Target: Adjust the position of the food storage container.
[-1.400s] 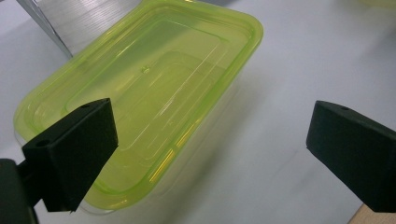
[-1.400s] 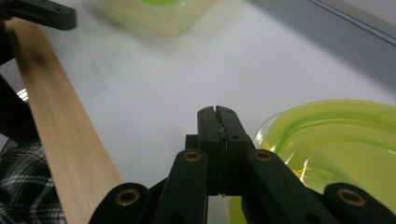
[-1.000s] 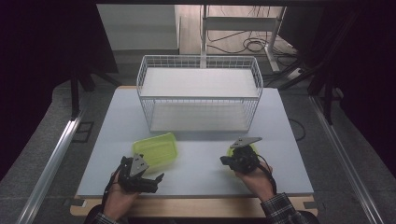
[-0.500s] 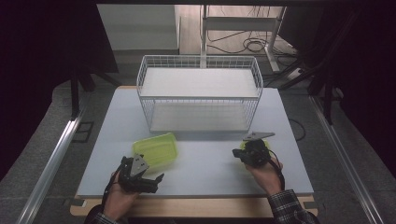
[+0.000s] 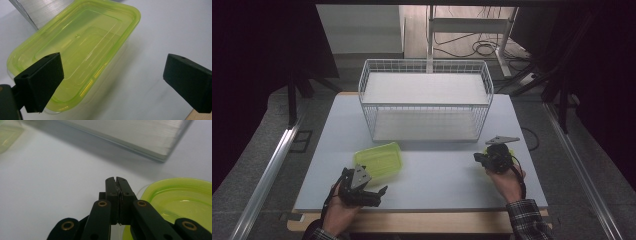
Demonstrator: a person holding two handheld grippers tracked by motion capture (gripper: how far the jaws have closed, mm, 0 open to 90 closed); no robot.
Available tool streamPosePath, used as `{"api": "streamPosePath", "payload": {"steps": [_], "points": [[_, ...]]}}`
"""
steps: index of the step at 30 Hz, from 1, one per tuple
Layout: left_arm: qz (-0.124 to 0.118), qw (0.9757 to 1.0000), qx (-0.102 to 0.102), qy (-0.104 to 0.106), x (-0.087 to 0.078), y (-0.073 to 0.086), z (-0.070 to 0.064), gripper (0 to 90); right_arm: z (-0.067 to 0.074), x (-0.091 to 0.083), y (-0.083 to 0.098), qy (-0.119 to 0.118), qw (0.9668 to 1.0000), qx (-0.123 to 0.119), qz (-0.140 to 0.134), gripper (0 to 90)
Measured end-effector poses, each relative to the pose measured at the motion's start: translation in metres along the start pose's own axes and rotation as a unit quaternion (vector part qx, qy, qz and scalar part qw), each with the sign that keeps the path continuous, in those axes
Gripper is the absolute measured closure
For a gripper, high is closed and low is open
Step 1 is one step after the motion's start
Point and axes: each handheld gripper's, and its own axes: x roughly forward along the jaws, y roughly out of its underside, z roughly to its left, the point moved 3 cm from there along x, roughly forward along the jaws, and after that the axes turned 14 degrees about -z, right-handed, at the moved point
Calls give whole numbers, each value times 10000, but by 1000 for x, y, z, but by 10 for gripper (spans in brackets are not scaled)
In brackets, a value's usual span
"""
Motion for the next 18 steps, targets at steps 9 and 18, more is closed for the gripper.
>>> {"api": "streamPosePath", "payload": {"steps": [9, 18], "points": [[117, 9999, -56, 44, -1, -1, 0, 57, -14, -4, 2, 183, 9998, 118, -42, 874], [-46, 9995, -219, -214, -20, -7, 20, 210, 0, -7, 2, -91, 9998, -9, -194, 861]]}}
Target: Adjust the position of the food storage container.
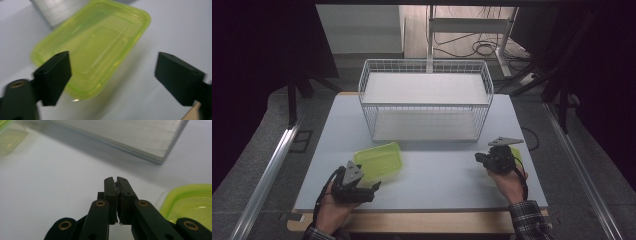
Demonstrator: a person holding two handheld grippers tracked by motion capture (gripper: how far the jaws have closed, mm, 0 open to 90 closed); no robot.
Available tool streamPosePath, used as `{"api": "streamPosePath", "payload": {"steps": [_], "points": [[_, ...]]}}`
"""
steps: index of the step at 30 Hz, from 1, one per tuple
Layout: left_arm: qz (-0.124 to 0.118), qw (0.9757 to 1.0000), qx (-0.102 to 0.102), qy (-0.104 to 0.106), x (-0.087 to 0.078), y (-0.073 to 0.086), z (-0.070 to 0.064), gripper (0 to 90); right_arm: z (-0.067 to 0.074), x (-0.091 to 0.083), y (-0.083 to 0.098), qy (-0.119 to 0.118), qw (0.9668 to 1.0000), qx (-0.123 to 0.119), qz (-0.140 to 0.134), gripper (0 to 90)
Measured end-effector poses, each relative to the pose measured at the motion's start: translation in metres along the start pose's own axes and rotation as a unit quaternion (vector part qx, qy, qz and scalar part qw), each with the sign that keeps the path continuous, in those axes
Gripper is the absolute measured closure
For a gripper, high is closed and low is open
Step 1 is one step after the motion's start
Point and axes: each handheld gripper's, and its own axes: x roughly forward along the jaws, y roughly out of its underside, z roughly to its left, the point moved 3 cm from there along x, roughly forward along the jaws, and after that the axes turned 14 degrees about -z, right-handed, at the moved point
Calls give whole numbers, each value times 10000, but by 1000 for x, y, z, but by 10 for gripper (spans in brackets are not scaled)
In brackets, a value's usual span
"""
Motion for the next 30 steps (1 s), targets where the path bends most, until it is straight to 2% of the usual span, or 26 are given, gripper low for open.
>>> {"api": "streamPosePath", "payload": {"steps": [4, 8, 11, 13, 16, 19, 26, 30], "points": [[-217, 9991, -326, -135, -12, -1, 18, 473, 6, -1, 0, -67, 9999, -87, -18, 852], [-259, 9977, -530, -335, -15, 3, 40, 697, 14, 0, 0, -169, 9998, -140, -40, 852], [-159, 9968, -610, -495, -12, 8, 54, 832, 17, 2, 1, -196, 9996, -181, -23, 852], [5, 9963, -631, -583, -8, 13, 62, 898, 18, 2, 1, -227, 9996, -166, -20, 852], [268, 9948, -664, -731, 1, 21, 73, 900, 20, 3, 2, -274, 9995, -159, -14, 851], [414, 9937, -685, -782, 13, 24, 81, 900, 22, 5, 3, -317, 9994, -165, 4, 848], [498, 9941, -656, -709, 39, 20, 89, 900, 28, 10, 5, -402, 9990, -181, 69, 839], [441, 9952, -683, -552, 47, 16, 90, 900, 29, 12, 5, -430, 9989, -183, 88, 836]]}}
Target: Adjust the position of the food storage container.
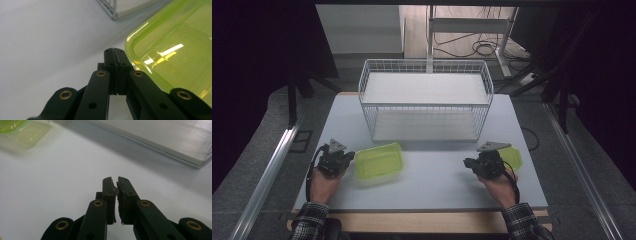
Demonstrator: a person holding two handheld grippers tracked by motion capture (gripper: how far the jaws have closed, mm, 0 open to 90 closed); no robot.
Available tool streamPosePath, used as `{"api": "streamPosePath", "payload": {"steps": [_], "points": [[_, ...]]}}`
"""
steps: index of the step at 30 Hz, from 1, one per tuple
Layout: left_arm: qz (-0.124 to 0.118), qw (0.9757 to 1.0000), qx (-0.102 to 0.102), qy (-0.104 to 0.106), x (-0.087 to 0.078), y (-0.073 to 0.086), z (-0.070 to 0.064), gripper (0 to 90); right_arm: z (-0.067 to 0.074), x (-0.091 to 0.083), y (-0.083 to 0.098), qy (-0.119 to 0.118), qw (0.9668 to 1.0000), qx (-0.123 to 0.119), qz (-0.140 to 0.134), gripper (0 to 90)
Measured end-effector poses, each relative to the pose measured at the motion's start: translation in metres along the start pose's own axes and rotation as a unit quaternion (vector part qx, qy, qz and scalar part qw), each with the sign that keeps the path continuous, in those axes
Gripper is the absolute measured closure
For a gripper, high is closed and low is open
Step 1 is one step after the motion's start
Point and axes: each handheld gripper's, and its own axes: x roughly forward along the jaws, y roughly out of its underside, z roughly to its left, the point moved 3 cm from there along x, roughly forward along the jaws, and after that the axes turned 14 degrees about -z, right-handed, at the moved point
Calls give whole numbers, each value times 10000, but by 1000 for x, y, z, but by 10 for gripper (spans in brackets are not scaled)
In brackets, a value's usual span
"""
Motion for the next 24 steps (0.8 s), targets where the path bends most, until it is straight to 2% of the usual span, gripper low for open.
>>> {"api": "streamPosePath", "payload": {"steps": [4, 5, 8, 9, 14, 17, 18, 19, 24], "points": [[-28, 9999, -31, 157, 5, -4, -7, 900, 1, 1, -1, -16, 10000, 2, -8, 836], [-26, 9998, 14, 205, 6, -6, -10, 900, 1, 1, -1, -18, 10000, -1, -3, 836], [-27, 9993, 15, 368, 10, -9, -20, 900, 3, 3, -1, -33, 10000, -10, 8, 839], [-25, 9990, 71, 434, 11, -10, -23, 899, 3, 3, -1, -37, 10000, -13, 11, 840], [-40, 9977, 69, 676, 13, -13, -41, 899, 7, 5, -1, -84, 9999, -50, 24, 840], [-35, 9972, 104, 743, 13, -14, -47, 899, 9, 6, 0, -116, 9999, -73, 50, 838], [-35, 9966, 152, 810, 13, -15, -53, 900, 10, 6, 1, -122, 9999, -84, 63, 836], [-35, 9966, 152, 810, 13, -15, -53, 899, 10, 6, 1, -122, 9999, -84, 63, 836], [-79, 9946, 224, 1006, 14, -20, -72, 899, 15, 8, 2, -174, 9997, -143, 107, 826]]}}
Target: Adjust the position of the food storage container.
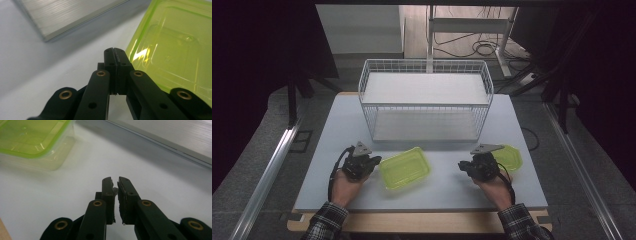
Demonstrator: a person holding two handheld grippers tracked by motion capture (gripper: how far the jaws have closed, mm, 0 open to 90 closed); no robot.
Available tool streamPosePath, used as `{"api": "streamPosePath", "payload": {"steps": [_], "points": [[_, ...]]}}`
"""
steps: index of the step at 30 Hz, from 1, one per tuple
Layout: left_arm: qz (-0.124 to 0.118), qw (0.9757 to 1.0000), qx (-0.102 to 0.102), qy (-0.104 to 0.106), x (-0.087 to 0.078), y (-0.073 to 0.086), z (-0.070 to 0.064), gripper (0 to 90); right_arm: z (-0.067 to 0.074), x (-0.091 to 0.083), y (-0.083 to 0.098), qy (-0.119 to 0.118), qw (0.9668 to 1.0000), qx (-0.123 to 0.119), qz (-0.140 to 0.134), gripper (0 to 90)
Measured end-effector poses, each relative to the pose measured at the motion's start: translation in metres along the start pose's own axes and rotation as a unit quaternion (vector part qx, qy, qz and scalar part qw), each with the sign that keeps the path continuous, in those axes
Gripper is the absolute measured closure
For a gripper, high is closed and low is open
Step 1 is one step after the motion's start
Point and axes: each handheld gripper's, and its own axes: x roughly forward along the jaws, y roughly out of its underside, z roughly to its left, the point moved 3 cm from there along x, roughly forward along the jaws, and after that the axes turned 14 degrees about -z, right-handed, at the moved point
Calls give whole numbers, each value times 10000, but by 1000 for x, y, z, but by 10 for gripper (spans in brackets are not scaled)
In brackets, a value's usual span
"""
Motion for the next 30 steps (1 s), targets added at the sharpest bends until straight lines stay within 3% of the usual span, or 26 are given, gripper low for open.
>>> {"api": "streamPosePath", "payload": {"steps": [7, 12, 19, 20, 23, 25, 26, 30], "points": [[5, 9999, 143, -60, -1, -2, -7, 899, 4, 1, 1, -63, 10000, -12, 34, 819], [-132, 9999, 5, -83, -16, 2, -7, 897, 9, 4, -1, -174, 9998, -8, 6, 823], [4, 9998, -123, -133, -36, 19, -11, 892, 21, 21, -10, -402, 9992, -74, -23, 869], [138, 9997, -168, -104, -39, 26, -16, 892, 25, 30, -14, -490, 9988, -77, -40, 877], [295, 9995, -70, -56, -37, 29, -22, 892, 29, 40, -18, -550, 9984, -146, 8, 879], [520, 9985, 135, 79, -30, 31, -30, 891, 32, 53, -20, -559, 9982, -216, 80, 879], [564, 9982, 143, 140, -27, 31, -33, 887, 34, 61, -20, -634, 9978, -148, 139, 879], [566, 9979, 169, 261, -18, 28, -36, 879, 38, 68, -15, -813, 9963, -96, 249, 877]]}}
